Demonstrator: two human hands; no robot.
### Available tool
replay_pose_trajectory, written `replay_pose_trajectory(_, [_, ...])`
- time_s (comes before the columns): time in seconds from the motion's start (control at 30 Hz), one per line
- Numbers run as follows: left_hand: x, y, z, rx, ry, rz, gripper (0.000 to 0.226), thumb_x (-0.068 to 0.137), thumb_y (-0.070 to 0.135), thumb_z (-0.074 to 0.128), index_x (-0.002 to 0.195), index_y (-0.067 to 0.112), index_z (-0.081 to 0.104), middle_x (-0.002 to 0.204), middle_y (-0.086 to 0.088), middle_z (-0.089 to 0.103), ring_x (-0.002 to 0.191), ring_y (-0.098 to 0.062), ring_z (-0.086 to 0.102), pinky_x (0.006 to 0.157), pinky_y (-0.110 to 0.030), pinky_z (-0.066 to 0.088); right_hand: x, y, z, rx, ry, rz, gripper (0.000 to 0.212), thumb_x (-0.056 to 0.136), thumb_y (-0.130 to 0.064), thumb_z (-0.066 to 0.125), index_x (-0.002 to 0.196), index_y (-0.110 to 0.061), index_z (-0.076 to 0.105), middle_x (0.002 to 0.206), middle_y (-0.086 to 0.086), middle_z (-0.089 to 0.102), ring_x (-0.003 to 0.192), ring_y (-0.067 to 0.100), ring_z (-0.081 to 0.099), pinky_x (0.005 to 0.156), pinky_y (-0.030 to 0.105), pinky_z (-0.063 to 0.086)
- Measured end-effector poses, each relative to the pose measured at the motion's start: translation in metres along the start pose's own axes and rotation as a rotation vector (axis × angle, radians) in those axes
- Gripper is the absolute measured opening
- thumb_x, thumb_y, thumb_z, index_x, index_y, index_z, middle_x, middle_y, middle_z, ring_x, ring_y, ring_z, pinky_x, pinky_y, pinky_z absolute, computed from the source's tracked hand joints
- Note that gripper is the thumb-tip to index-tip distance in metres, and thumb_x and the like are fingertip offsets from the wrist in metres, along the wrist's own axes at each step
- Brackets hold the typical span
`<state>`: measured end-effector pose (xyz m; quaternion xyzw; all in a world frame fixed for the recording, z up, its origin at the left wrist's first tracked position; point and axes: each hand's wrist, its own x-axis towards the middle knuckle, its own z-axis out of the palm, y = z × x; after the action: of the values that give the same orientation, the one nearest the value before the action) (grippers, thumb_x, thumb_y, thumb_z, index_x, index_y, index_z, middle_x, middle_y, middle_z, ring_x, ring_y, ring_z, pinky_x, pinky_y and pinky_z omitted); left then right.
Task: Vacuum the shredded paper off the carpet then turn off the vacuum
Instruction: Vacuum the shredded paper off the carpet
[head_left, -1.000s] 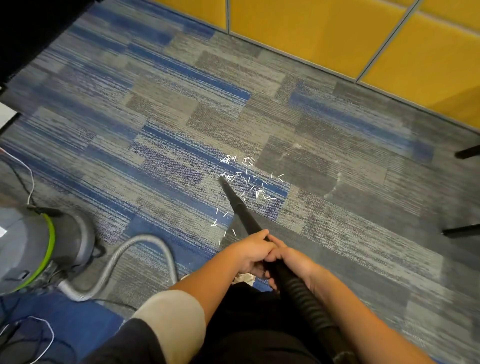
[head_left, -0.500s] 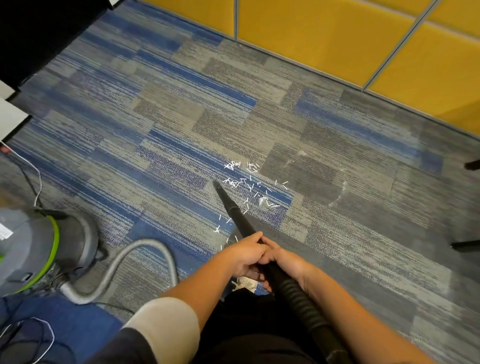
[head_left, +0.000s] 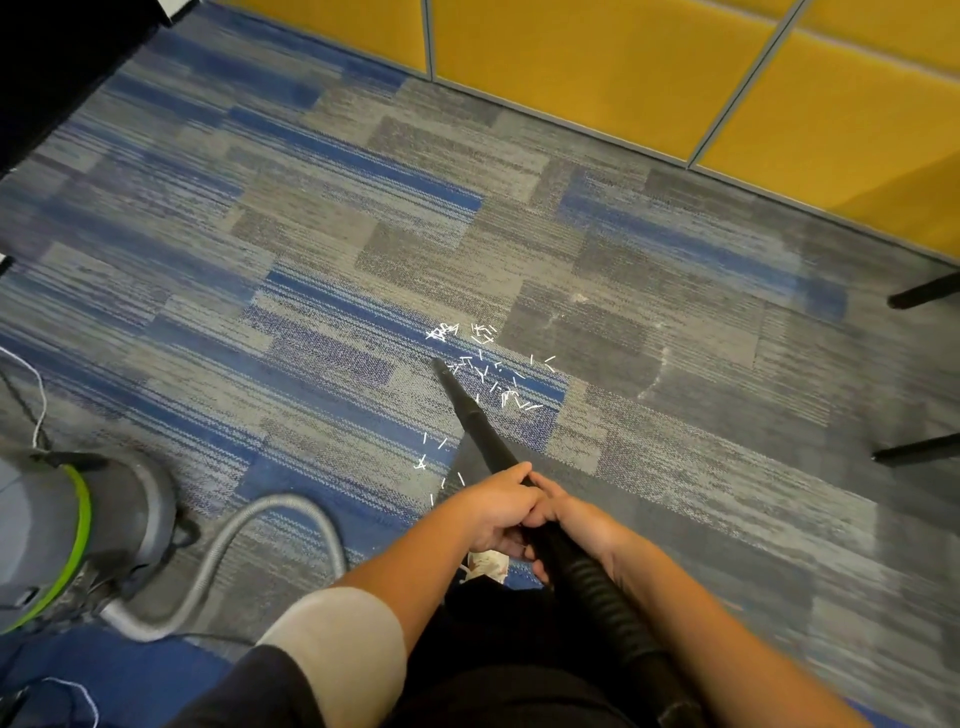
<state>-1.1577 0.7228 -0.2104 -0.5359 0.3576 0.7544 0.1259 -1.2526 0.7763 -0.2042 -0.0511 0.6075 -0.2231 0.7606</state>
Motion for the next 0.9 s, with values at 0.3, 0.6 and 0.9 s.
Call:
replay_pose_trajectory(0.3, [0.004, -0.003, 0.010, 0.063, -0.022, 0.002, 0.064, 0.099, 0.009, 0.036, 0.152, 0.031, 0.008, 0.089, -0.004, 0.057, 0.057, -0.013, 0.055, 0.048, -0.023, 0.051, -0.009, 0.009, -0.005, -0.005, 0.020, -0.008, 0.071, 0.089, 0.002, 0.035, 0.145, -0.040, 0.019, 0.042, 0.009, 0.053, 0.033, 0.020, 0.049, 0.035, 0.021, 0.044])
replay_pose_trajectory(0.6, [0.005, -0.010, 0.017, 0.100, -0.044, -0.013, 0.064, 0.098, 0.008, 0.035, 0.152, 0.030, 0.007, 0.099, -0.008, 0.058, 0.060, -0.014, 0.055, 0.046, -0.022, 0.050, -0.010, 0.021, -0.006, 0.014, 0.042, -0.009, 0.071, 0.089, 0.002, 0.035, 0.145, -0.038, 0.019, 0.042, 0.009, 0.054, 0.033, 0.021, 0.049, 0.035, 0.022, 0.044])
replay_pose_trajectory(0.9, [0.016, -0.002, 0.022, 0.089, -0.056, -0.008, 0.068, 0.096, 0.010, 0.042, 0.151, 0.033, 0.009, 0.108, -0.007, 0.058, 0.065, -0.014, 0.058, 0.055, -0.026, 0.053, -0.016, 0.015, -0.014, 0.062, 0.094, -0.018, 0.072, 0.089, 0.001, 0.036, 0.146, -0.040, 0.020, 0.051, 0.012, 0.055, 0.035, 0.021, 0.048, 0.035, 0.022, 0.043])
